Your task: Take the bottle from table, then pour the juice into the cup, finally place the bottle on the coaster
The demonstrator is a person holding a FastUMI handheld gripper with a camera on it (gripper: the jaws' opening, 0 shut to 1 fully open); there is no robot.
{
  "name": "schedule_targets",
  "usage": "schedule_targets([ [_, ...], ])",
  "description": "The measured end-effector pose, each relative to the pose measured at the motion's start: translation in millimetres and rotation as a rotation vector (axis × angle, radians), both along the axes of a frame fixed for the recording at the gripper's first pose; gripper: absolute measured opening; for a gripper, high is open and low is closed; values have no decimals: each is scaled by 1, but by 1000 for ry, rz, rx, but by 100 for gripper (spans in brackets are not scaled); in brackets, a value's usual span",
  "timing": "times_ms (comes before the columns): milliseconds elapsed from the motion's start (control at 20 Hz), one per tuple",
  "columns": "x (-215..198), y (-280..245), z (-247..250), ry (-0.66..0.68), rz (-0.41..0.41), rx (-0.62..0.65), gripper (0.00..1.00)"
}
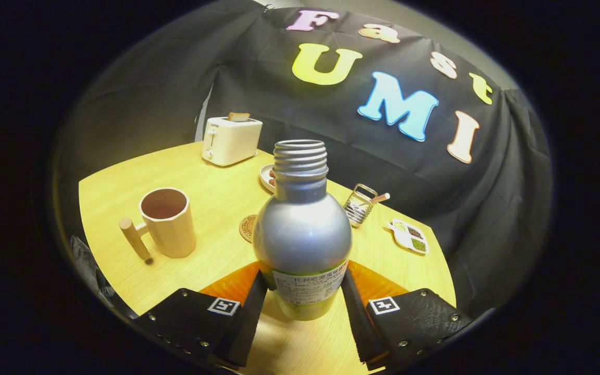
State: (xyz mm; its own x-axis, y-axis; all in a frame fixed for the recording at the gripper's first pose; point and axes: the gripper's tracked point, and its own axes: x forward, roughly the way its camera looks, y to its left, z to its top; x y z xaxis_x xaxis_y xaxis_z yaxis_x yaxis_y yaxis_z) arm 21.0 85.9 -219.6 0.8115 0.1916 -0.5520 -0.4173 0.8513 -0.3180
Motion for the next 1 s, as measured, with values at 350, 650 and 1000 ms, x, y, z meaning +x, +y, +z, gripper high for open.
schedule_targets([
  [350, 0, 25, 0, -4, 73, -94, 76],
  [650, 5, 44, 2, -33, 157, -217, 76],
  [1000, 14, 58, -1, -44, 217, -348, 76],
])
